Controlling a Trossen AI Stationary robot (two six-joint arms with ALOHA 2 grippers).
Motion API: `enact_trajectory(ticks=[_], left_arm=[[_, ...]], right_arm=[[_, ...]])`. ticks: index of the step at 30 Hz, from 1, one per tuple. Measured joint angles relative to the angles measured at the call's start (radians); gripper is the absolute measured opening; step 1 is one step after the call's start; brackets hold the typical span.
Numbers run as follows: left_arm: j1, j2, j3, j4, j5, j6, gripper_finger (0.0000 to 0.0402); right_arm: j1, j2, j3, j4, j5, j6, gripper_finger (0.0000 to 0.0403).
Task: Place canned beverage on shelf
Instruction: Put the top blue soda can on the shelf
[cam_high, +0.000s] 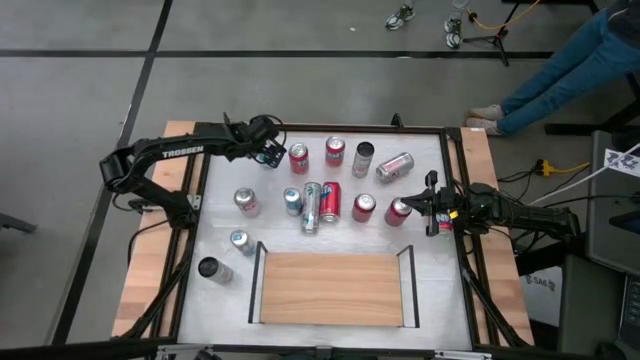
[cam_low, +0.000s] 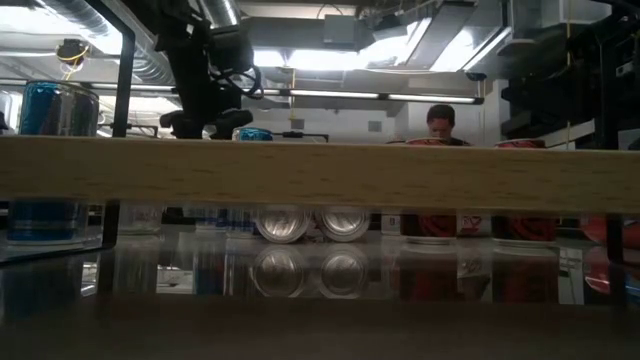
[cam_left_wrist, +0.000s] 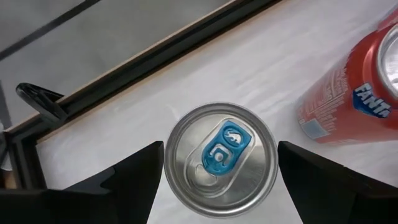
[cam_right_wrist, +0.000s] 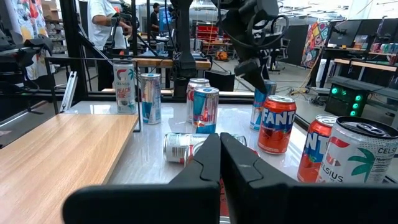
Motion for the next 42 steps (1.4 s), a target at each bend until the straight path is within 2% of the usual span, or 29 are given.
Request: enact_trajectory(ticks=[4, 11, 14, 22, 27, 32, 42], left_arm=[[0.0, 0.0, 0.0, -0.001, 0.002, 0.0, 0.0295], [0.0, -0.002, 0.0, 0.003, 0.031, 0.007, 0.0233], [0.0, -0.002, 0.0, 0.003, 0.035, 0.007, 0.0219], [0.0, -0.002, 0.0, 0.004, 0.045, 0.016, 0.0219], [0.0, -0.003, 0.0, 0.029, 0.055, 0.108, 0.0218], [0.0, -0.003, 0.006, 0.04, 0.106, 0.132, 0.0218], [-0.001, -0.003, 0.119, 0.01, 0.19, 0.203, 0.0218]], right_arm=[[0.0, 0.0, 0.0, 0.0, 0.0, 0.0, 0.0001], [0.0, 0.0, 0.0, 0.0, 0.0, 0.0, 0.0001], [0.0, 0.0, 0.0, 0.0, 0.0, 0.0, 0.0001], [0.0, 0.0, 0.0, 0.0, 0.0, 0.0, 0.0001], [0.0, 0.0, 0.0, 0.0, 0.0, 0.0, 0.0001], [0.0, 0.0, 0.0, 0.0, 0.0, 0.0, 0.0001], [0.0, 0.0, 0.0, 0.0, 0.0, 0.0, 0.0001]])
